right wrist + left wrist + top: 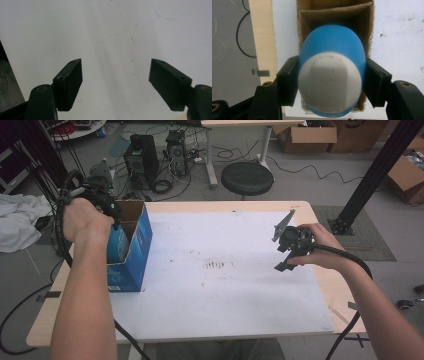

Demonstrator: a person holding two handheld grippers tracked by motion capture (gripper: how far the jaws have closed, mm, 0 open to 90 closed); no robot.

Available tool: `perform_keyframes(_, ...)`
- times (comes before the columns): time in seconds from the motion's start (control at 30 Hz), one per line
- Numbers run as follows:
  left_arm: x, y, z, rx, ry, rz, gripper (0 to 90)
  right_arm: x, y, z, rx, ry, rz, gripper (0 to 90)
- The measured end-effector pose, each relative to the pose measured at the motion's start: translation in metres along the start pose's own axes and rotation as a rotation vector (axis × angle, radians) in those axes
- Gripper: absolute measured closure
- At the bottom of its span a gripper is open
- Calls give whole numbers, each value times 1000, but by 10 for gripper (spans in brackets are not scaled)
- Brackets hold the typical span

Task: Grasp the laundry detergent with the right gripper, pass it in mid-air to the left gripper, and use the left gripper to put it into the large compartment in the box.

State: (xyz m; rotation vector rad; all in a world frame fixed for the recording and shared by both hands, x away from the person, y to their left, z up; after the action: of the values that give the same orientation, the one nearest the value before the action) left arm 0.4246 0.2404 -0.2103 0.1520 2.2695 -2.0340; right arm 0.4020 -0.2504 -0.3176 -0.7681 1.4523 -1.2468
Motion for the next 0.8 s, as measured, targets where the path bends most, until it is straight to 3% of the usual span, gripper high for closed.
perform_keyframes(0.8, 3, 44, 7, -13, 11, -45, 390, 1, 5, 0, -6, 3, -6, 271)
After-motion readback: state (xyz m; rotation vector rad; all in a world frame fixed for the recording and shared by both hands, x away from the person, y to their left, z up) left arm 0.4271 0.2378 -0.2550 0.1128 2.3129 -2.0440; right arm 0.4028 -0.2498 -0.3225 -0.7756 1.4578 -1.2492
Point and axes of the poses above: each handheld gripper's, and its own axes: y roughly forward along the jaws, x roughly out of its underside, z roughly to its right, the point moved 1 cm from there along y, roughly forward along the jaws
